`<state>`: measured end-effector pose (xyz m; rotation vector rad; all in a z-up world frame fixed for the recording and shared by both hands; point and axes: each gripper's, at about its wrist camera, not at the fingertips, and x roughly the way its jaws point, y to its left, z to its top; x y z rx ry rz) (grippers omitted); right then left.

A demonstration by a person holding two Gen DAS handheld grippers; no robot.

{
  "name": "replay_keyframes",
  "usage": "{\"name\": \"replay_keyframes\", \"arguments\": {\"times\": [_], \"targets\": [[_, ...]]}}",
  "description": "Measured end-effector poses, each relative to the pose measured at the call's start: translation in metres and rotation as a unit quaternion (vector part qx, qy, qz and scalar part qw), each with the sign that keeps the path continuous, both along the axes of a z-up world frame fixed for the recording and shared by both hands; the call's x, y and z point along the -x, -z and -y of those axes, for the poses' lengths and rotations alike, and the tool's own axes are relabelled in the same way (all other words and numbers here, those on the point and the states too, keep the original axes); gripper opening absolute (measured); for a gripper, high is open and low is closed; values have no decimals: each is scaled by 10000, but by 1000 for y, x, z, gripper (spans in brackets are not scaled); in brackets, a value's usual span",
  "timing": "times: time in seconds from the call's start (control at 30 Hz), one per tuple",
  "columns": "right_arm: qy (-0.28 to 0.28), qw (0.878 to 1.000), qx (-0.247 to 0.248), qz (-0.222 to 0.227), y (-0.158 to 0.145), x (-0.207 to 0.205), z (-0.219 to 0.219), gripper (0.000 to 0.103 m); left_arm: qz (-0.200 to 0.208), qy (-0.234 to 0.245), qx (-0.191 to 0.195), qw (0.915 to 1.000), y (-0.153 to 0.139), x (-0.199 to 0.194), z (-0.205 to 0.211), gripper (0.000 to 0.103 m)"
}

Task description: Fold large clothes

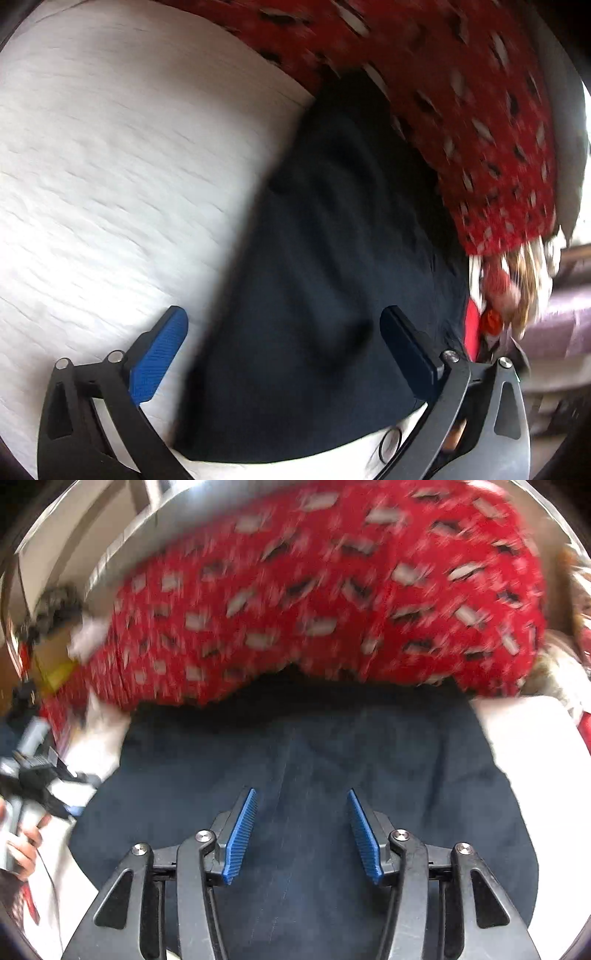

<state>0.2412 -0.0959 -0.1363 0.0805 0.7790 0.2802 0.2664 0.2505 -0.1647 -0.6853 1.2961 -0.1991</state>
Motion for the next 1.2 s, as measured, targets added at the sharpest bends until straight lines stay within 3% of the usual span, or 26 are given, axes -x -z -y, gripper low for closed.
{"name": "replay_keyframes", "arguments": {"times": [0.03,0.07,0.1,0.13,0.17,0.23,0.3,0.33,0.53,0.7,0.83,1.0,1.2], "targets": [[-48,9988,312,-371,20,-6,-7,54,-26,119,45,9999,-1,0,5,103],[-86,9980,460,-423,31,-7,-8,54,-9,218,111,9997,-4,0,12,103],[-115,9984,556,-60,32,-4,-9,55,63,277,166,9995,-8,3,20,96],[-110,9981,603,2,32,1,-12,55,146,333,124,9993,-13,5,30,89],[-59,9985,537,-9,33,1,-10,55,214,373,-108,9990,-21,3,40,70],[3,9994,349,-61,34,1,-6,55,334,436,-536,9971,-32,4,55,54],[-8,9995,329,-38,33,0,0,55,480,375,-717,9956,-45,6,64,24],[-3,9995,329,-38,34,2,-2,55,542,328,-702,9955,-50,8,63,22],[114,9998,95,-96,20,20,5,54,1082,165,-574,9923,-96,23,65,16],[616,9971,-331,290,2,56,48,54,1346,402,-525,9887,-122,23,112,12],[899,9931,-620,434,11,80,82,55,1458,620,-548,9859,-132,19,159,12],[858,9896,-1033,505,32,88,95,55,1267,907,-548,9863,-121,3,219,12],[778,9837,-1563,430,36,86,109,56,720,1200,-546,9887,-82,-17,274,12]]}}
